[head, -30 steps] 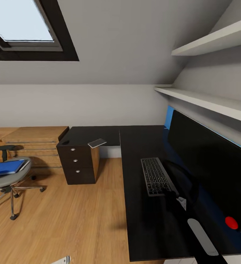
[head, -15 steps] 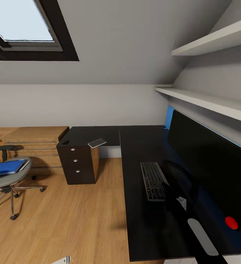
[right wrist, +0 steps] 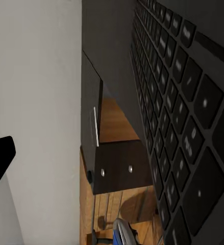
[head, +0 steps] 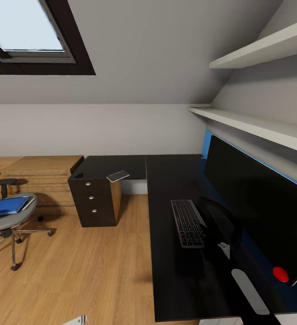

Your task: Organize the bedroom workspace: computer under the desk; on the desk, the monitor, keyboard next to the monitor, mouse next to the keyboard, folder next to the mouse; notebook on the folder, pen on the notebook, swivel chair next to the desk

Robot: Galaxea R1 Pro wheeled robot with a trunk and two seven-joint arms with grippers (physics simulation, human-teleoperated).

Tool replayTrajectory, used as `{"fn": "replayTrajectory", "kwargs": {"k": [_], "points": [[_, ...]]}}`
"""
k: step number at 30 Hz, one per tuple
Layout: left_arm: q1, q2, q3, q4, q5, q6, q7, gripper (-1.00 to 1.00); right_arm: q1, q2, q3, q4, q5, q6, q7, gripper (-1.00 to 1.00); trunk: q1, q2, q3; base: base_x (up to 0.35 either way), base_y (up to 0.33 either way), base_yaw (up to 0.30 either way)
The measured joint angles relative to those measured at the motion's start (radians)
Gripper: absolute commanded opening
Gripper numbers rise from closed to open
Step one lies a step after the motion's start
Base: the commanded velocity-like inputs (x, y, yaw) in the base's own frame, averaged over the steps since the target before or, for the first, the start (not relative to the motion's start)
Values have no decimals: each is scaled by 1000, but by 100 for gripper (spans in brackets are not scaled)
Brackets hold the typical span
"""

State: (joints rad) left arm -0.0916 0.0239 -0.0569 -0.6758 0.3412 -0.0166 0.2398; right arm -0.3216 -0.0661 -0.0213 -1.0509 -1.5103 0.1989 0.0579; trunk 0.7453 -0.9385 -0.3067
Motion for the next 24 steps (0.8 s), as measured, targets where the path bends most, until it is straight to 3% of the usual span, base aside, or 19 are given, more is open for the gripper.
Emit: {"fn": "replayTrajectory", "kwargs": {"k": [9,24], "points": [[0,1,0,0,0,0,0,100,0,0,0,0,0,0,0,100,0,0,0,-43,-1,0],[0,3,1,0,0,0,0,100,0,0,-2,0,0,-2,1,100,1,0,0,-322,0,0]]}}
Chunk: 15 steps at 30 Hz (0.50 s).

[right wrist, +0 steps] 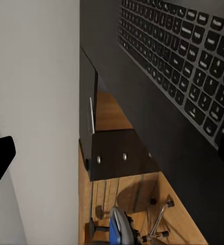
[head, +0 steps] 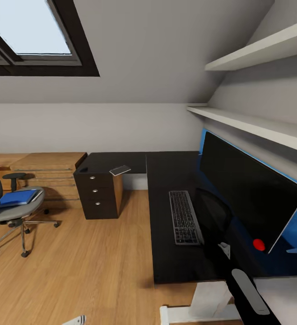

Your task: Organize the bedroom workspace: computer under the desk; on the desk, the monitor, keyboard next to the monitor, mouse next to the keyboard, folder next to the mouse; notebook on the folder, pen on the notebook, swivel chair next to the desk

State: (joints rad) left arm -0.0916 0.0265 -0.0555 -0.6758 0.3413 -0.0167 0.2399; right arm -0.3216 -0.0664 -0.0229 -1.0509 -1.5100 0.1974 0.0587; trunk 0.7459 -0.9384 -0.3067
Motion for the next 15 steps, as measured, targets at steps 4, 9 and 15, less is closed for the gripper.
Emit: {"fn": "replayTrajectory", "kwargs": {"k": [4,9,15], "points": [[0,2,2,0,0,0,0,100,0,0,1,0,0,0,0,100,0,0,0,-332,0,0],[0,9,2,0,0,2,1,100,0,0,1,0,1,-1,0,100,0,0,0,-331,-1,0],[0,13,3,1,2,5,5,100,0,1,3,1,4,-1,-2,100,0,0,0,-331,-49,0]]}}
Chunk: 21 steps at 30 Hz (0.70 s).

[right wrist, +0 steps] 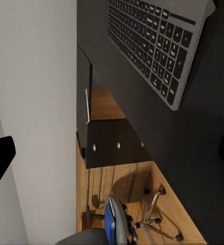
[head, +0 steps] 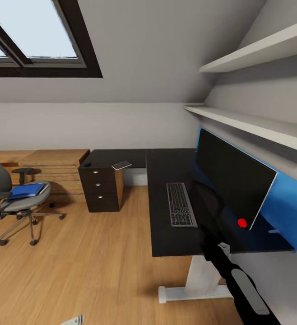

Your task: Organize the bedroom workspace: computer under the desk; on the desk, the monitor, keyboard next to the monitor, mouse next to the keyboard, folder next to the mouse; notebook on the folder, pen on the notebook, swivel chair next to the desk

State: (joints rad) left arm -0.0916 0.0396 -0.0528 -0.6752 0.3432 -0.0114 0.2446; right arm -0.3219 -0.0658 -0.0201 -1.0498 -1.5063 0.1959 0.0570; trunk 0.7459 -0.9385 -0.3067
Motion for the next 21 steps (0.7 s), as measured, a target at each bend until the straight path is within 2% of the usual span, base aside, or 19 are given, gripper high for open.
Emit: {"fn": "replayTrajectory", "kwargs": {"k": [3,8,11,14,16,17,18,20,21], "points": [[0,0,0,1,1,1,2,100,-1,1,8,6,3,1,-10,100,0,0,0,-331,-76,0],[0,1,0,1,1,2,3,100,-3,5,48,19,24,5,-91,100,0,0,0,-331,-80,0],[0,1,0,1,1,2,3,100,-5,14,84,24,69,4,-180,100,0,0,0,-331,-83,0],[0,1,0,1,1,2,3,100,-6,31,98,26,148,4,-227,100,0,0,0,-331,-84,0],[0,1,0,1,2,0,3,100,-6,55,102,28,240,3,-242,100,0,0,0,-331,-84,0],[0,1,1,1,2,0,3,100,-6,62,104,29,267,2,-244,100,0,0,0,-331,-85,0],[0,2,1,1,2,-2,2,100,-7,78,106,34,325,-2,-247,100,0,0,0,-326,-79,0],[0,3,1,0,2,-3,2,100,-8,96,106,43,391,-12,-249,100,0,0,0,-275,-56,0],[0,3,1,0,3,-4,2,100,-10,115,106,57,459,-31,-251,100,0,0,0,-190,-35,0]]}}
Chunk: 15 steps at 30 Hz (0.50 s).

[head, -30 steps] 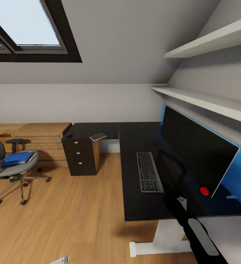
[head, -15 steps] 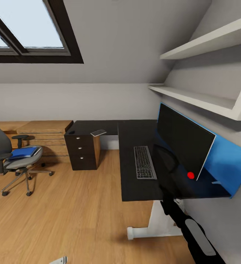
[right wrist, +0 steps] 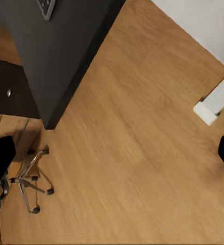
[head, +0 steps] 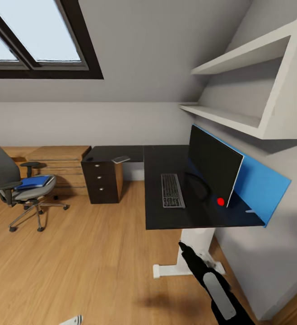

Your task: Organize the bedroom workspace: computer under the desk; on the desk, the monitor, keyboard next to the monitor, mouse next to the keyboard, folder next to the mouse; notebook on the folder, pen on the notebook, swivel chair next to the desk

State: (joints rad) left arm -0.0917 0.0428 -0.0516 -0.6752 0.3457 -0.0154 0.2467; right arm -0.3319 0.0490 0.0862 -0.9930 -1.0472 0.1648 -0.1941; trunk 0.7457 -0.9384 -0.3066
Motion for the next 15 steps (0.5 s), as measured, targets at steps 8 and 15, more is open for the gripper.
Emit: {"fn": "replayTrajectory", "kwargs": {"k": [8,15], "points": [[0,-1,-2,-42,1,1,-5,100,-9,91,9,158,464,-274,-3,100,-16,28,12,-43,-8,0],[0,-6,0,-21,0,-10,0,100,-9,105,22,420,594,-451,1,100,-43,77,34,-2,0,0]]}}
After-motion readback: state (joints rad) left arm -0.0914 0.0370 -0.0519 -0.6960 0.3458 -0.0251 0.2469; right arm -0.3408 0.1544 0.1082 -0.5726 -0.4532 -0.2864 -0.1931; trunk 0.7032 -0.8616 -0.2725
